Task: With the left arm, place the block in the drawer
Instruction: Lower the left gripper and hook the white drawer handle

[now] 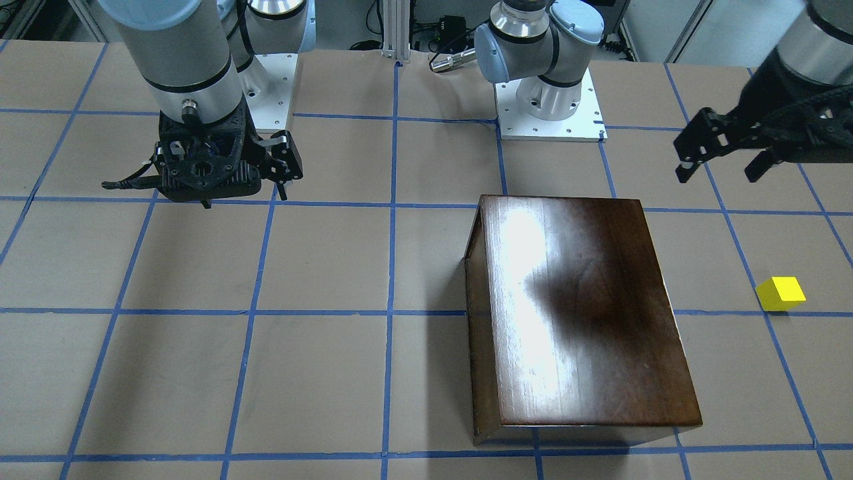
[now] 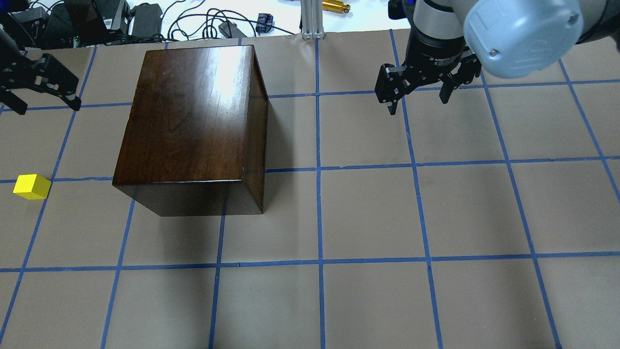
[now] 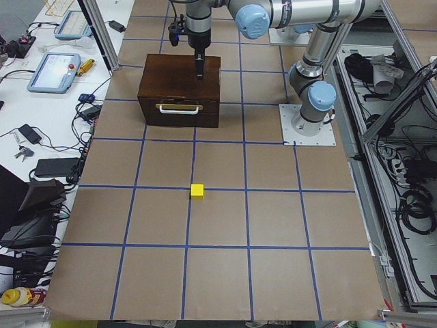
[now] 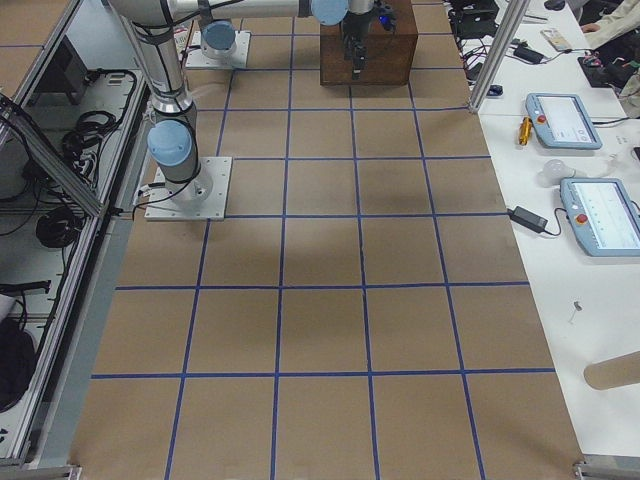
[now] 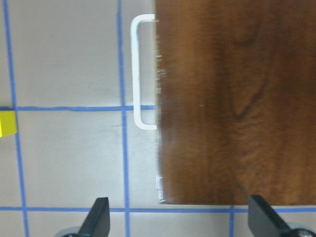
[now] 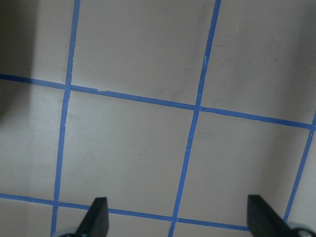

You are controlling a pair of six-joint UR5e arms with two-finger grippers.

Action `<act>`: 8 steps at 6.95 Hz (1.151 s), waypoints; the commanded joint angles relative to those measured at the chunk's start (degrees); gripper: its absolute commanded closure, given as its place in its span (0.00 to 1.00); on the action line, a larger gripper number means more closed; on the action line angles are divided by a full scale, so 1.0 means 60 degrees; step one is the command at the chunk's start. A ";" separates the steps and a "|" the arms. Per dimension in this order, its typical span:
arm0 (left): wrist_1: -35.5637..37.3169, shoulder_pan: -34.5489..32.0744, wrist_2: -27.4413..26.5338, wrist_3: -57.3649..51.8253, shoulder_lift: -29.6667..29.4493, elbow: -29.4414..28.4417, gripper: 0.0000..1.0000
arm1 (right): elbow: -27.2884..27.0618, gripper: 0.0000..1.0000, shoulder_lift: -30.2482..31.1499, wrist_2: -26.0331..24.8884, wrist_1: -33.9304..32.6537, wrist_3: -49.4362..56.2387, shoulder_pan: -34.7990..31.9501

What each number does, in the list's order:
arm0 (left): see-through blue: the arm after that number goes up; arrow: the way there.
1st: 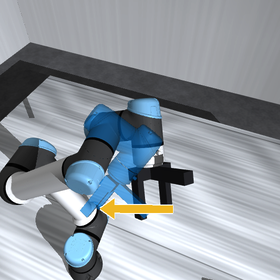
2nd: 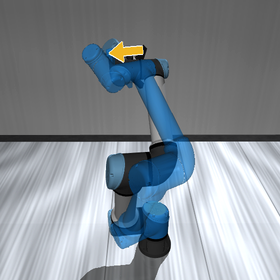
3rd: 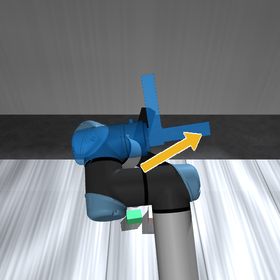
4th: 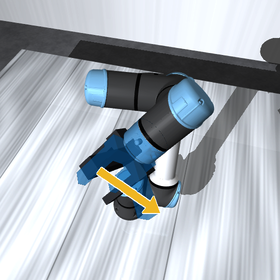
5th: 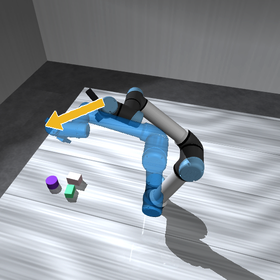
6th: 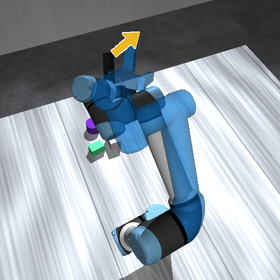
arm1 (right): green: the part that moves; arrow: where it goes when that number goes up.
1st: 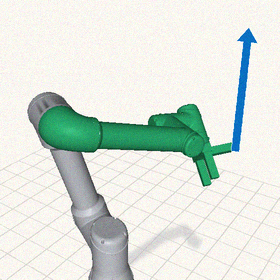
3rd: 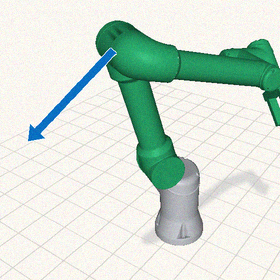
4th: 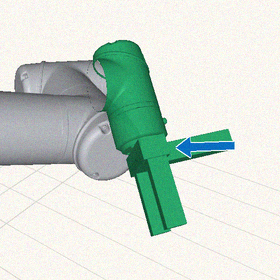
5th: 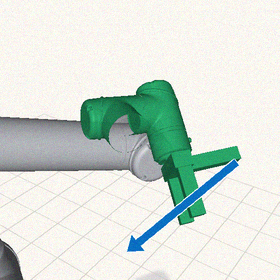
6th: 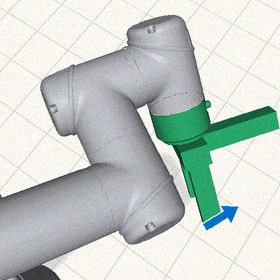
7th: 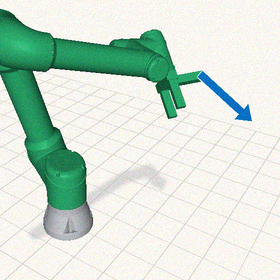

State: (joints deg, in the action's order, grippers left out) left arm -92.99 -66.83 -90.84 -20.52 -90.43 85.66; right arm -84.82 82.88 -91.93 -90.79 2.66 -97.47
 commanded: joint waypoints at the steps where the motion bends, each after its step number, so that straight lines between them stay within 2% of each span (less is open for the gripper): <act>1: 0.0016 0.1596 0.0008 -0.1669 -0.0381 -0.0025 0.00 | 0.0000 0.00 0.0000 0.0000 0.0000 -0.0004 0.0000; 3: 0.0133 0.2491 0.0037 -0.3370 -0.1067 -0.0083 0.00 | 0.0000 0.00 0.0000 0.0000 0.0000 -0.0004 0.0000; 4: 0.0205 0.2641 0.0124 -0.3405 -0.1375 -0.0069 0.00 | 0.0000 0.00 0.0000 0.0000 0.0000 -0.0004 0.0000; 5: 0.0221 0.2642 0.0604 -0.3449 -0.1683 -0.0010 0.00 | 0.0000 0.00 0.0000 0.0000 0.0000 -0.0004 0.0000; 8: 0.0308 0.2584 0.2843 -0.3523 -0.2971 0.0019 0.00 | 0.0000 0.00 0.0000 0.0000 0.0000 0.0011 0.0000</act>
State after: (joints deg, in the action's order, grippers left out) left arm -91.39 -51.13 -78.81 -41.57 -105.18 85.70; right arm -84.82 82.88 -91.93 -90.79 2.67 -97.47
